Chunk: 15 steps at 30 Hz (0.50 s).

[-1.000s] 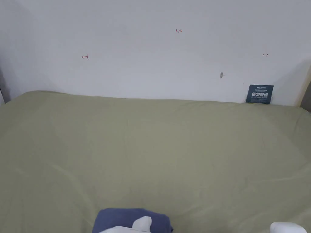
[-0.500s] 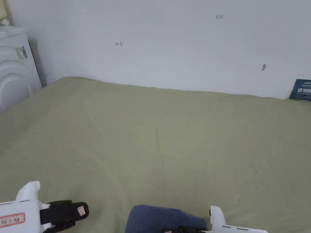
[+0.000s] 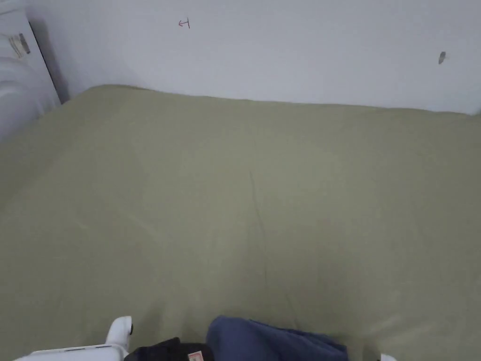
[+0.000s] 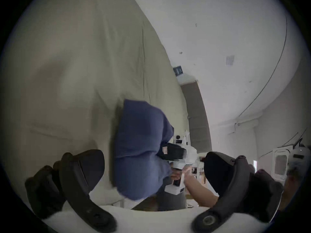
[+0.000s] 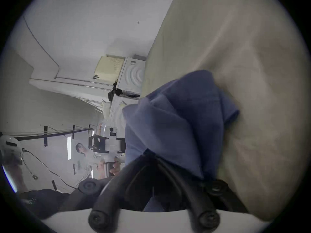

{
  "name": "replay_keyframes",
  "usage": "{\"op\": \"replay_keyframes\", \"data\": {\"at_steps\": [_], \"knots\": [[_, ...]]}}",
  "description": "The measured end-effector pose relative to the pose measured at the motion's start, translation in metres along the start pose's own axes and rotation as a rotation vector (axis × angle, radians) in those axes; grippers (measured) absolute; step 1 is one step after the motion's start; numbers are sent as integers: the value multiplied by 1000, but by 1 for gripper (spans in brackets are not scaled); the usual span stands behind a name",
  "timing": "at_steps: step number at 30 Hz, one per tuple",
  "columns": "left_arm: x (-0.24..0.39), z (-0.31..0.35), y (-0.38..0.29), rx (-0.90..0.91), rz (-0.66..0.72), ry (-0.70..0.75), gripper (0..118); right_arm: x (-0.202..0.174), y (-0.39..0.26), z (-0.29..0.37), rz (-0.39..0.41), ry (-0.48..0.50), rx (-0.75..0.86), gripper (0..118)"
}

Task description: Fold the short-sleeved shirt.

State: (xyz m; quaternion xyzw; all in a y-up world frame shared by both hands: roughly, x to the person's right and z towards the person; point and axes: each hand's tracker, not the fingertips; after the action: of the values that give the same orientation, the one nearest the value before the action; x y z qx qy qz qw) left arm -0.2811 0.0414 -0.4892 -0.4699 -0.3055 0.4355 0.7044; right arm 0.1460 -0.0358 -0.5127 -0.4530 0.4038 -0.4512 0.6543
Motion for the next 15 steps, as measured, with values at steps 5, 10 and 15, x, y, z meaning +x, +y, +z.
{"op": "replay_keyframes", "data": {"at_steps": [5,10,15], "knots": [[-6,-30,-2,32,-82,13,118,-3,-2,-1,18,-3,5,2],[11,-29,-3,-43,-174,259,20,-3,-4,0,23,-3,20,2],[18,-20,0,-47,-238,206,20,-16,-11,-3,125,-42,52,2]]}}
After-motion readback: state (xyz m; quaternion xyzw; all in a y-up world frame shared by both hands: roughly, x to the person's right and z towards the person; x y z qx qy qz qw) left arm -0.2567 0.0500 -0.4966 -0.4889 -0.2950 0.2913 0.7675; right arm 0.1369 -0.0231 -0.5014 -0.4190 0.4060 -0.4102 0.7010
